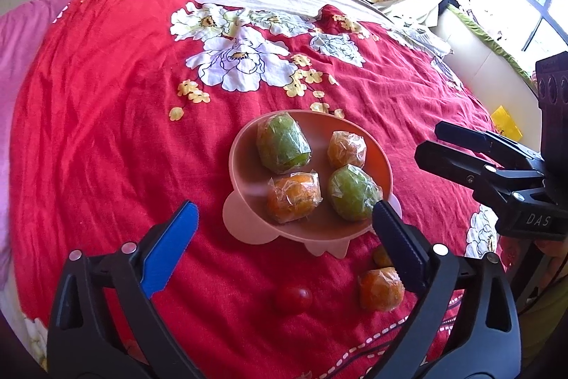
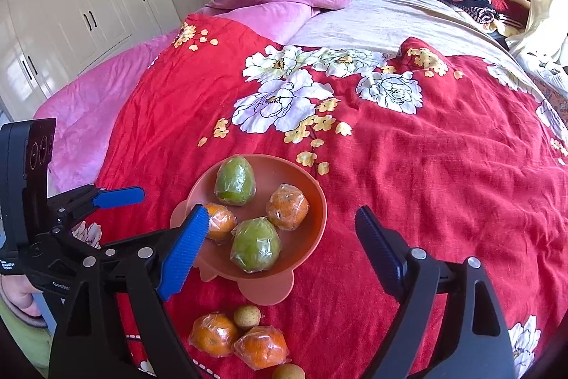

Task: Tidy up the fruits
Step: 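Lift both open tools away from the bowl toward the loose fruits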

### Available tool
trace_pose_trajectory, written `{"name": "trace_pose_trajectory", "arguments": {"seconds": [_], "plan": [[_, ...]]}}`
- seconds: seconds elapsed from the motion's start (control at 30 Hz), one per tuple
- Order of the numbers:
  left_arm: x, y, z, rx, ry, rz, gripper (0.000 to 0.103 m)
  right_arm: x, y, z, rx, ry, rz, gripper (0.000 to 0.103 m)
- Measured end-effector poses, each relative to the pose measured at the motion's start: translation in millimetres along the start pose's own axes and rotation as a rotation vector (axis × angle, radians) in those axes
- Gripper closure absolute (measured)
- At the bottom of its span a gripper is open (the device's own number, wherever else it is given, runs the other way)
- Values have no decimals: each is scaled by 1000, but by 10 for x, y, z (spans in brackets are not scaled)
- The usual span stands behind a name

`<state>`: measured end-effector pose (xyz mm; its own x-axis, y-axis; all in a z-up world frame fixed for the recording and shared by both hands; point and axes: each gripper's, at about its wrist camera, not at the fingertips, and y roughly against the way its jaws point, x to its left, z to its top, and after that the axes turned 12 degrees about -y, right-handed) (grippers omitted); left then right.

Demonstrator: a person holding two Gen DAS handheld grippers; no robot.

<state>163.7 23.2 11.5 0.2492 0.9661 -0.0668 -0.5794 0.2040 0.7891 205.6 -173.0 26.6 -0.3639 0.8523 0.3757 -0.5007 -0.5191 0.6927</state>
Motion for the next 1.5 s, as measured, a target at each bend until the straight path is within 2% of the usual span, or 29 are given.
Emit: {"name": "trace_pose_trajectory", "arguments": {"seconds": [0.37, 0.97, 1.5], "plan": [[-52, 130, -26, -15, 1, 8, 10, 20, 222, -75, -34, 27, -18, 14], [-188, 338, -49, -38, -22, 13, 10, 26, 506, -233, -58, 41, -36, 12], [-330, 407, -138, -34, -44, 5, 10, -48, 657, -468, -40, 50, -67, 12]]}}
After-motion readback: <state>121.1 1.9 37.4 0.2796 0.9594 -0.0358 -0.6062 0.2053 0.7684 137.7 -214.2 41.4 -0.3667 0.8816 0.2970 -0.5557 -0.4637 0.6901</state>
